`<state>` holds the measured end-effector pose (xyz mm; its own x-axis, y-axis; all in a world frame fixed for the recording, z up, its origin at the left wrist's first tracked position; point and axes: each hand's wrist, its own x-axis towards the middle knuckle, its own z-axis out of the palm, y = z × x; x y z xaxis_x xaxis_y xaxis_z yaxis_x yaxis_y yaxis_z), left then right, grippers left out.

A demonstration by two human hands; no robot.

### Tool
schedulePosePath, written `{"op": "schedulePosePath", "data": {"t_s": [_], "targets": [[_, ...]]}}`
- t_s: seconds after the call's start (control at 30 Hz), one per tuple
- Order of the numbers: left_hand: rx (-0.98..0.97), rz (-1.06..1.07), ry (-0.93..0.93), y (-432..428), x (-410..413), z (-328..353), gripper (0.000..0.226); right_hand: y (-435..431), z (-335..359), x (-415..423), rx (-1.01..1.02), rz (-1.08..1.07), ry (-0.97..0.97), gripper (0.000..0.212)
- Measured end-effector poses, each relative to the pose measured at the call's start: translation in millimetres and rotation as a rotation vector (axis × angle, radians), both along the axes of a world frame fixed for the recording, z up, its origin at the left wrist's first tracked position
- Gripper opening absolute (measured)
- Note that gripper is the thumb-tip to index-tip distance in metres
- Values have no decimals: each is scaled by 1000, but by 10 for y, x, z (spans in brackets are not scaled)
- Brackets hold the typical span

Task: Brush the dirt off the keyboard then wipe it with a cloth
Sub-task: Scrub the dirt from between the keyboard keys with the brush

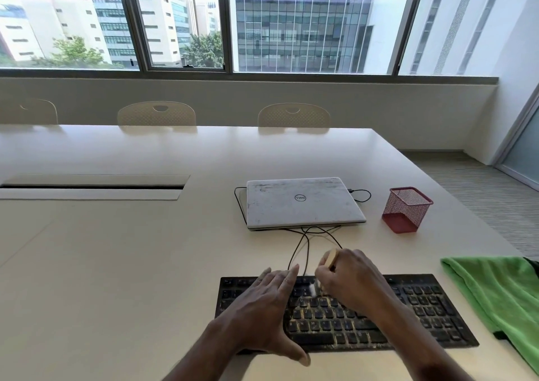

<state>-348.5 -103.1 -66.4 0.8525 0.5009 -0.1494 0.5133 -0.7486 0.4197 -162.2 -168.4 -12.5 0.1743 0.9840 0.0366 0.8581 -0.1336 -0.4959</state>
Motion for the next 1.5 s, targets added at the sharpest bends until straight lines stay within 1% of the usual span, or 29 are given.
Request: {"op": "schedulePosePath", "data": {"t_s": [0.07, 0.2, 0.37, 0.53, 0.7, 0.87, 1.03, 1.17, 1.33, 1.5], "targets": [[5, -3, 0, -8, 16, 7, 145, -8, 0, 3, -22, 11, 4, 27], [9, -2, -6, -27, 38, 28, 145, 3, 47, 20, 97, -55, 41, 24], [-14, 10, -13, -39, 58, 41, 146, -15, 35, 15, -31, -7, 9, 23], [-5, 5, -1, -30, 64, 22, 147, -24, 77, 64, 73, -96, 42, 23], [11, -8, -1, -19, 98, -8, 148, -43, 38, 137, -46, -76, -5, 25], [11, -28, -8, -30, 151, 3, 147, -54, 64, 126, 90, -110, 37, 24], [29, -35, -5, -21, 195, -21, 148, -82, 10, 134, -45, -49, -6, 23], [39, -36, -6, -21, 209, -36, 149, -85, 42, 138, 49, -88, 27, 25], [35, -33, -7, -24, 205, -39, 148, -88, 6, 164, -22, -48, 12, 25], [40, -31, -4, -15, 224, -51, 148, -108, 51, 248, 71, -135, 25, 21]]}}
